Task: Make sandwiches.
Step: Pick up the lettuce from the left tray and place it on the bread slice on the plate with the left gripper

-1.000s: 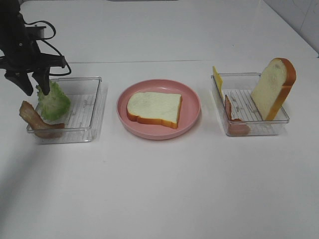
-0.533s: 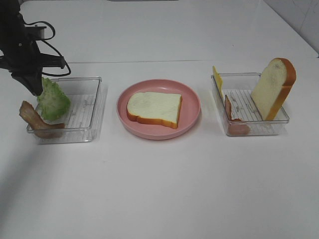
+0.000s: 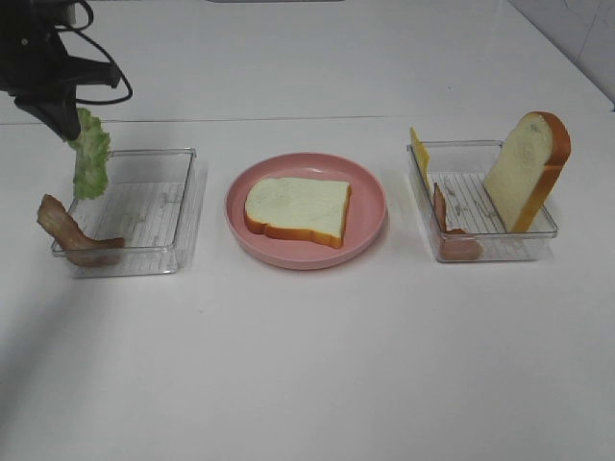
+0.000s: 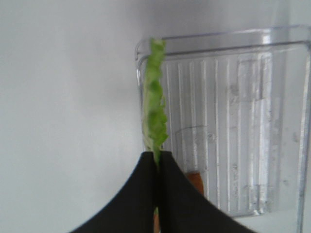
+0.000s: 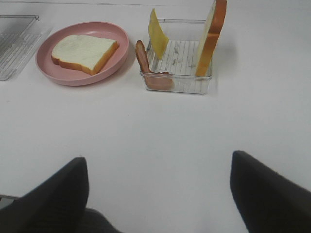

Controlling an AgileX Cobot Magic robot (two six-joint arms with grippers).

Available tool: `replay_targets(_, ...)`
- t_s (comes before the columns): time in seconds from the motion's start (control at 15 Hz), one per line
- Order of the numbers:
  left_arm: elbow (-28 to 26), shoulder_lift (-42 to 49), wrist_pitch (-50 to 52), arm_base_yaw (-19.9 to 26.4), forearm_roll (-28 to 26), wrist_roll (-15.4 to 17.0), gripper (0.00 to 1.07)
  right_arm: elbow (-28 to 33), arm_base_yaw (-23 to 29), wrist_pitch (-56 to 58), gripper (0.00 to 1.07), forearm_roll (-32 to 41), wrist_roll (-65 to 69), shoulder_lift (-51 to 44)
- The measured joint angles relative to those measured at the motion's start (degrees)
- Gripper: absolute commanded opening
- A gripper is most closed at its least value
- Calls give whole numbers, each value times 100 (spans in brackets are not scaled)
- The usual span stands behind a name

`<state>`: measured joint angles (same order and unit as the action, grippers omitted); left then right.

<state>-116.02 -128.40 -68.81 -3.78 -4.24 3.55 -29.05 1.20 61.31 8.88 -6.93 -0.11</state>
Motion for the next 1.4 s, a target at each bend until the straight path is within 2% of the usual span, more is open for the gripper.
replay_targets(0.13,-367,195,11,0,-602,-160,0,0,0,0,77,0,0,0)
replay_targets(0.27,-670,235,23,-17,-1467,-395,0,0,0,0,77,0,0,0)
replay_targets(0.47,-716,235,160,-132,-2429,-722,0,0,0,0,77,0,0,0)
replay_targets(0.6,-716,195,361,-453,-2962,-1031,0,0,0,0,77,0,0,0)
replay_targets(0.73,-716,103,602,-802,-3048,-1163,0,0,0,0,77,0,0,0)
replay_targets(1.0,-716,-212,991,-1364,-3277,-1203,0,0,0,0,77,0,0,0)
replay_targets(1.07,-716,-435,1094,-1610,-3604,-1289,0,0,0,0,77,0,0,0)
replay_targets(1.4,-716,-922,1175,-1977,-4572,-1753,0,0,0,0,77,0,0,0)
